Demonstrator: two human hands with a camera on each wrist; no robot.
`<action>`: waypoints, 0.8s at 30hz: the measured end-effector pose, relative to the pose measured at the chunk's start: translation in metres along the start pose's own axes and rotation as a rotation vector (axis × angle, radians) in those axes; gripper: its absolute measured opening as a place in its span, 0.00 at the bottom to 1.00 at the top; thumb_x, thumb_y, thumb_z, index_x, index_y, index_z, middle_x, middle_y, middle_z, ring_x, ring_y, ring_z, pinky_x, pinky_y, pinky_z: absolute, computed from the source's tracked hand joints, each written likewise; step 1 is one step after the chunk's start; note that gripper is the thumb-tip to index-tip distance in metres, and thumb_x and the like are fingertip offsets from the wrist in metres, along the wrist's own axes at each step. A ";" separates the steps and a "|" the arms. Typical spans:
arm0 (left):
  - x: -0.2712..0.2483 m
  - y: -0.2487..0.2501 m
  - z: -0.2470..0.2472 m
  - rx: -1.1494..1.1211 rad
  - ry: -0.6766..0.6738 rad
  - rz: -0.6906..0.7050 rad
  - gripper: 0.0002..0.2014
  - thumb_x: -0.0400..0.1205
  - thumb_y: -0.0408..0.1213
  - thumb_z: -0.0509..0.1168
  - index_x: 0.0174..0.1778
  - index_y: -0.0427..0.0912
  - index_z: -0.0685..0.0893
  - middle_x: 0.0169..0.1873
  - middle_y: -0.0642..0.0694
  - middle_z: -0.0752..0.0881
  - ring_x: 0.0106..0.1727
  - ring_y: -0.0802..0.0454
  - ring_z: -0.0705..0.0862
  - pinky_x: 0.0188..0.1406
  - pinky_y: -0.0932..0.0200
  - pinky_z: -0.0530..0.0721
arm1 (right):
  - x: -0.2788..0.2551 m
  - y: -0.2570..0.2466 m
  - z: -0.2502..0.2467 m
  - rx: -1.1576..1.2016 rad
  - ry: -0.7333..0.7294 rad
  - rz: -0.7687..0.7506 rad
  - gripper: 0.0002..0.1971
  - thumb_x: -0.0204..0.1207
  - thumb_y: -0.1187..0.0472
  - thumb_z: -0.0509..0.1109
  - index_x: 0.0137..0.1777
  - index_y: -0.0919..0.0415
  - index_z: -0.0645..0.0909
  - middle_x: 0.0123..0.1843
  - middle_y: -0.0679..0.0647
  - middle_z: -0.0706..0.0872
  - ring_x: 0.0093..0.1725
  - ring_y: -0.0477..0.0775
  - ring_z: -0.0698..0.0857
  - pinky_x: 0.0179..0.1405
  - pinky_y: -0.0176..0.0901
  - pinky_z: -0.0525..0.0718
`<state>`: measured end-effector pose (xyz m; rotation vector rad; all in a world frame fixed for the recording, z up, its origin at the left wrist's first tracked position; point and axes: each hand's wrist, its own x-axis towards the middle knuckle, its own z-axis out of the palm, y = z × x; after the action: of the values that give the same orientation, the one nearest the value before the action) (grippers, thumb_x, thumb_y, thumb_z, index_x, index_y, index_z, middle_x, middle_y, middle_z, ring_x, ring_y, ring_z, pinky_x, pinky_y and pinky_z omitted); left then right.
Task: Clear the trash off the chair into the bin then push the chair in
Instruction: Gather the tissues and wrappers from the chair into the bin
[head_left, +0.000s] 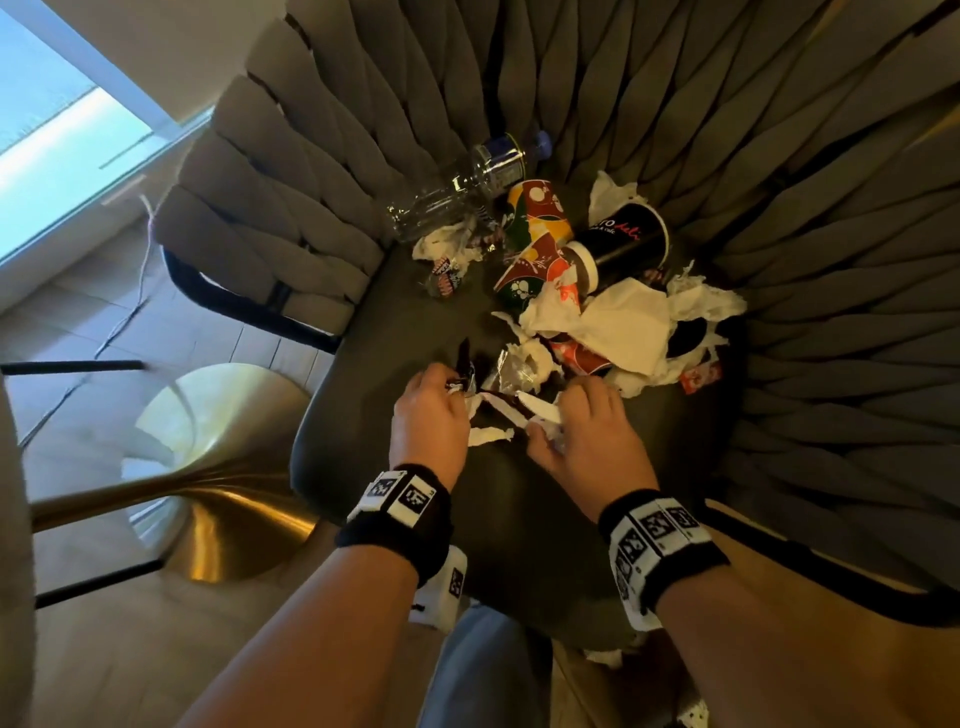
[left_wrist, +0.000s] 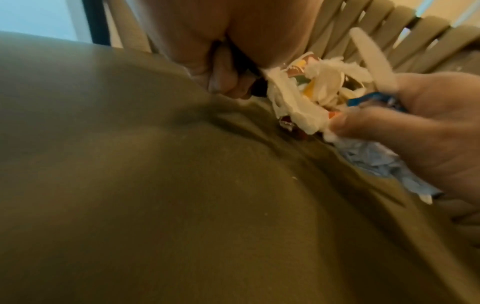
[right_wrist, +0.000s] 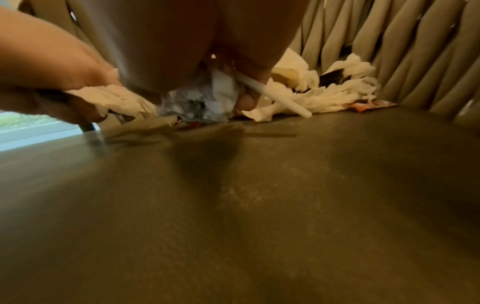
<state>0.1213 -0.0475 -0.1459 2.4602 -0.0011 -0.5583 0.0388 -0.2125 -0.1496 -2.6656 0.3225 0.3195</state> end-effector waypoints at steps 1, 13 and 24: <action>-0.007 -0.003 -0.001 -0.047 0.019 -0.020 0.10 0.87 0.33 0.60 0.63 0.43 0.82 0.53 0.45 0.85 0.49 0.52 0.85 0.47 0.58 0.84 | -0.007 0.000 -0.004 0.047 0.026 0.005 0.20 0.76 0.45 0.65 0.54 0.62 0.75 0.58 0.61 0.79 0.59 0.60 0.77 0.56 0.51 0.81; -0.169 0.015 0.023 -0.329 -0.097 -0.038 0.10 0.88 0.31 0.59 0.46 0.50 0.81 0.39 0.46 0.85 0.35 0.51 0.86 0.34 0.56 0.88 | -0.148 0.026 -0.049 0.346 0.075 0.138 0.13 0.77 0.44 0.67 0.50 0.52 0.72 0.48 0.48 0.74 0.42 0.47 0.76 0.33 0.29 0.67; -0.327 -0.028 0.217 -0.118 -0.434 -0.268 0.14 0.88 0.39 0.57 0.69 0.43 0.78 0.65 0.43 0.82 0.63 0.47 0.84 0.65 0.49 0.84 | -0.316 0.151 0.075 0.224 -0.470 0.403 0.17 0.76 0.36 0.61 0.50 0.48 0.68 0.47 0.51 0.82 0.42 0.51 0.82 0.40 0.49 0.84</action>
<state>-0.2652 -0.1055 -0.1914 2.1920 0.1832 -1.1651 -0.3144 -0.2567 -0.1880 -2.2051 0.6931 0.9515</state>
